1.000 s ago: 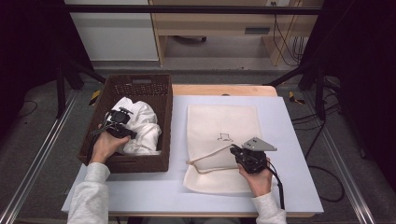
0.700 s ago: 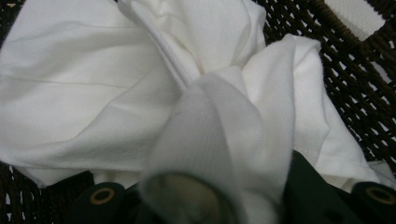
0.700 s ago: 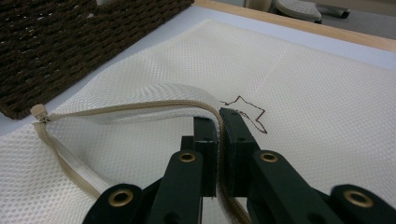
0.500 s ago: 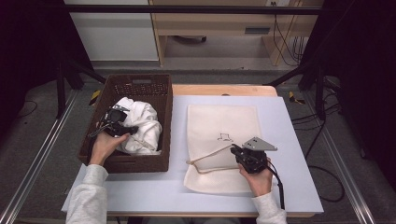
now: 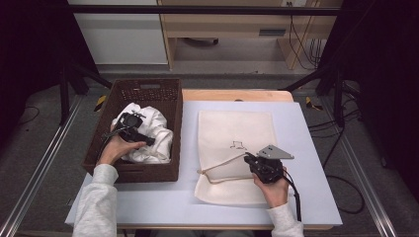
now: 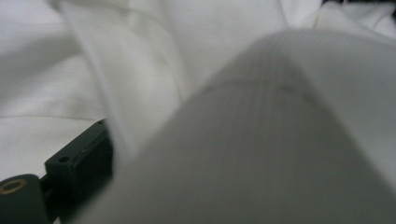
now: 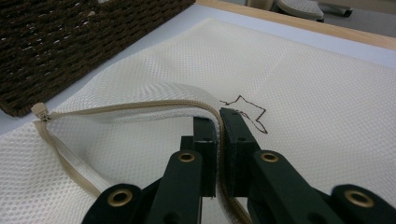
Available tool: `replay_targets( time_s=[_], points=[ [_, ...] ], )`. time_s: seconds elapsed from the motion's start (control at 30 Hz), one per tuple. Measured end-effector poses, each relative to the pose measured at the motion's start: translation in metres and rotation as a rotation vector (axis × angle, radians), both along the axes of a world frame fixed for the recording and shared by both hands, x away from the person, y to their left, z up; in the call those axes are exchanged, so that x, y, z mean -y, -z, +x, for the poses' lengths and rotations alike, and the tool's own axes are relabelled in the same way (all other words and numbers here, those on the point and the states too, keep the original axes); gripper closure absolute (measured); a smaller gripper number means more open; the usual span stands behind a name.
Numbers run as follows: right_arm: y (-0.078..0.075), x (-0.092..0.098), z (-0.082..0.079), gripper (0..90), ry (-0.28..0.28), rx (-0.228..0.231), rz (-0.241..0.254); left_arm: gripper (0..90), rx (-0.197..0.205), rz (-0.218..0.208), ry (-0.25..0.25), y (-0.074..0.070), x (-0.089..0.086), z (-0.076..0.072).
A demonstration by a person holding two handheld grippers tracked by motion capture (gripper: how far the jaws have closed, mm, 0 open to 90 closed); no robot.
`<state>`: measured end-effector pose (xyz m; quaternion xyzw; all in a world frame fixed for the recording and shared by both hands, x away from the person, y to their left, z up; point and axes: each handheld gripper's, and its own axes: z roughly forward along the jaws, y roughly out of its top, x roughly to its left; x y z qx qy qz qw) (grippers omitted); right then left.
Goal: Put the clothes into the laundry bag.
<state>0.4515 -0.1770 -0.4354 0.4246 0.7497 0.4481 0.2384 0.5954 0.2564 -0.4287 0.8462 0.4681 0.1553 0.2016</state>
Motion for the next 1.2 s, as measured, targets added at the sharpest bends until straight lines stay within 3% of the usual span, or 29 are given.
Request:
replay_targets(
  time_s=[0.1,0.2,0.23,0.27,0.3,0.47,0.5,0.67,0.8,0.83,0.87,0.93,0.97,1.0,1.03,1.07,1.2],
  points=[
    [0.001,0.000,0.001,85.9,-0.003,0.002,-0.006,11.5,-0.076,-0.006,0.004,0.001,0.002,0.001],
    [0.001,0.000,0.001,85.9,-0.004,0.003,-0.007,30.9,-0.112,0.003,0.011,-0.002,0.004,-0.001],
    [0.001,0.000,0.001,85.9,-0.004,0.002,-0.005,46.2,-0.122,0.010,0.012,-0.004,0.003,-0.001],
    [0.001,0.000,0.001,85.9,-0.004,0.002,-0.005,46.2,-0.137,0.000,0.002,-0.005,0.003,-0.002],
    [0.000,0.000,0.001,86.0,-0.003,0.000,-0.004,53.4,-0.158,-0.003,-0.014,-0.007,0.002,-0.001],
    [0.000,0.001,0.001,86.2,-0.002,-0.001,0.001,61.4,-0.162,0.002,-0.020,-0.010,0.004,-0.004],
    [0.000,0.001,0.001,86.2,-0.002,-0.002,0.001,61.4,-0.151,0.007,-0.009,-0.013,0.003,-0.006],
    [0.000,0.001,0.001,86.2,0.000,-0.003,0.003,63.4,-0.051,-0.098,-0.013,-0.020,-0.005,-0.019],
    [0.000,0.001,0.001,86.2,0.001,-0.002,-0.001,64.2,0.039,-0.133,-0.013,-0.028,-0.006,-0.025],
    [-0.001,0.002,0.001,86.2,0.006,-0.004,0.004,64.6,0.085,-0.179,-0.030,-0.034,-0.011,-0.028],
    [-0.001,0.002,0.001,86.2,0.006,-0.004,0.004,64.8,0.085,-0.179,-0.030,-0.034,-0.011,-0.028],
    [-0.001,0.004,0.001,86.2,0.009,-0.002,0.009,64.9,0.139,-0.218,-0.044,-0.040,-0.015,-0.030],
    [-0.001,0.005,0.001,86.2,0.010,0.001,0.008,65.1,0.187,-0.238,-0.057,-0.045,-0.017,-0.033],
    [-0.001,0.005,0.001,86.2,0.010,0.001,0.008,65.1,0.187,-0.238,-0.057,-0.045,-0.017,-0.033],
    [-0.001,0.005,0.001,86.2,0.010,0.001,0.007,65.1,0.229,-0.254,-0.069,-0.050,-0.018,-0.036],
    [-0.001,0.005,0.001,86.2,0.010,0.001,0.007,65.2,0.229,-0.254,-0.069,-0.050,-0.018,-0.036],
    [-0.001,0.005,0.001,86.3,0.011,-0.003,0.010,65.3,0.310,-0.309,-0.101,-0.060,-0.023,-0.043]
  ],
)
